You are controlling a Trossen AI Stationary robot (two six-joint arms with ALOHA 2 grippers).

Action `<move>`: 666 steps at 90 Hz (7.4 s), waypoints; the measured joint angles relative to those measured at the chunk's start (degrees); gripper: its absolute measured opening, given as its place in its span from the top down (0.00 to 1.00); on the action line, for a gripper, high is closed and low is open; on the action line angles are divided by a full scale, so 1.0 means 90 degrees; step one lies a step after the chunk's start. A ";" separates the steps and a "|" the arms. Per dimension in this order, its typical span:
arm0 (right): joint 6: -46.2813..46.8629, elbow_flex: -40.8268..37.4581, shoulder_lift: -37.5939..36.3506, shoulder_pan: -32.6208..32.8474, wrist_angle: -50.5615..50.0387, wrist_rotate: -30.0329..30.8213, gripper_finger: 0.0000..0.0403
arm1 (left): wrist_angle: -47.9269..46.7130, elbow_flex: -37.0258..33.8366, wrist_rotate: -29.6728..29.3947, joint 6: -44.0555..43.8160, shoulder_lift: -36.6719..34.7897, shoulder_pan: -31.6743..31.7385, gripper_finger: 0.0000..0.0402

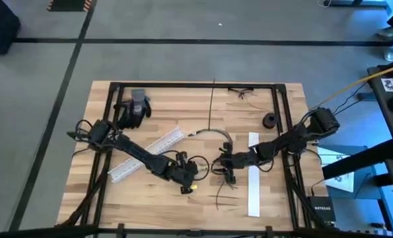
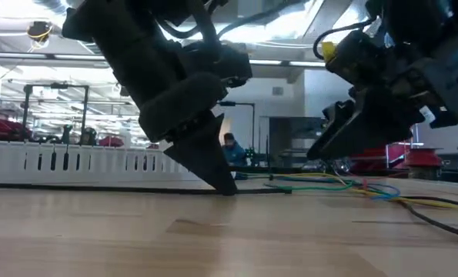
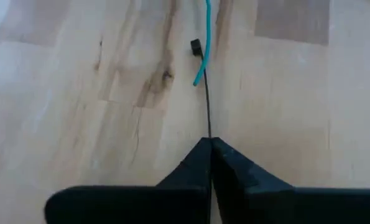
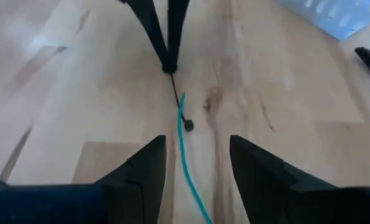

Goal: Ziptie cables
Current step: Wrap the black zip tie on the colored cables

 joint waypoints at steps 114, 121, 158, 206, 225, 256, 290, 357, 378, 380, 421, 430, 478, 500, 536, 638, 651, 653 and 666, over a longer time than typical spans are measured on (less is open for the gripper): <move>-0.0944 -0.1360 -0.2804 -0.2935 0.3488 -0.1638 0.58 | 0.3242 -0.0019 0.2433 0.2902 -0.1943 0.2800 1.00; -0.0907 -0.1322 -0.2626 -0.2984 0.3731 -0.1887 0.58 | 0.3375 -0.0022 0.2438 0.2895 -0.1822 0.2805 1.00; -0.0895 -0.1282 -0.2553 -0.2974 0.3945 -0.2017 0.73 | 0.3794 -0.0024 0.2289 0.2858 -0.1819 0.2805 1.00; -0.1165 -0.1282 -0.2560 -0.2974 0.4619 -0.1800 0.96 | 0.4196 -0.0015 0.2270 0.2928 -0.1831 0.2817 1.00; -0.1351 -0.1282 -0.2560 -0.2991 0.4524 -0.1545 0.99 | 0.4107 -0.0015 0.2263 0.3325 -0.1834 0.2824 0.98; -0.0952 -0.0789 -0.3039 -0.3427 0.2509 -0.1777 1.00 | 0.1592 0.0598 0.2244 0.5313 -0.1911 0.2800 0.82; -0.0849 0.1131 -0.3165 -0.4429 -0.1940 -0.3240 1.00 | 0.0448 0.0666 0.1505 0.8806 -0.1962 0.2353 0.68; -0.0229 0.1513 -0.2938 -0.5390 -0.2368 -0.6332 1.00 | 0.1546 0.0619 0.1377 1.3136 -0.1369 0.2050 0.68; -0.0171 0.1513 -0.2520 -0.5390 -0.2153 -0.6576 1.00 | 0.1597 0.0619 0.1379 1.4007 -0.0997 0.2079 0.68; -0.0157 0.1513 -0.2498 -0.5390 -0.2122 -0.6588 1.00 | 0.1626 0.0619 0.1379 1.4044 -0.0955 0.2079 0.68; 0.0036 0.1509 -0.2446 -0.5383 -0.2058 -0.6944 1.00 | 0.2204 0.0619 0.1416 1.4307 -0.0687 0.2140 0.68; 0.0052 0.1508 -0.2426 -0.5383 -0.2021 -0.6946 1.00 | 0.2266 0.0619 0.1589 1.4343 -0.0687 0.2169 0.68; -0.0200 0.1503 -0.2326 -0.5383 -0.1783 -0.6452 1.00 | 0.2427 0.0617 0.1921 1.1467 -0.0581 0.1973 0.97; -0.1695 0.1503 -0.2326 -0.5383 -0.1942 -0.5390 1.00 | 0.2882 0.0617 0.1942 0.7489 -0.0676 0.2090 1.00; -0.3449 0.1227 -0.2327 -0.5378 -0.1680 -0.3912 1.00 | 0.2826 0.0619 0.2018 0.4275 -0.0997 0.2284 1.00; -0.5391 0.0964 -0.2108 -0.5005 0.0427 -0.2468 1.00 | 0.6332 -0.1736 0.1482 0.0030 -0.1660 0.2651 1.00; -0.5831 0.0964 -0.1968 -0.4737 0.0496 -0.1762 1.00 | 0.6198 -0.1736 0.1494 -0.0046 -0.1656 0.2695 1.00; -0.5834 0.0964 -0.1968 -0.4720 0.0501 -0.1713 1.00 | 0.6182 -0.1736 0.1483 -0.0049 -0.1656 0.2696 1.00; -0.5839 0.0964 -0.1968 -0.4714 0.0551 -0.1712 1.00 | 0.6106 -0.1736 0.1470 -0.0074 -0.1654 0.2696 1.00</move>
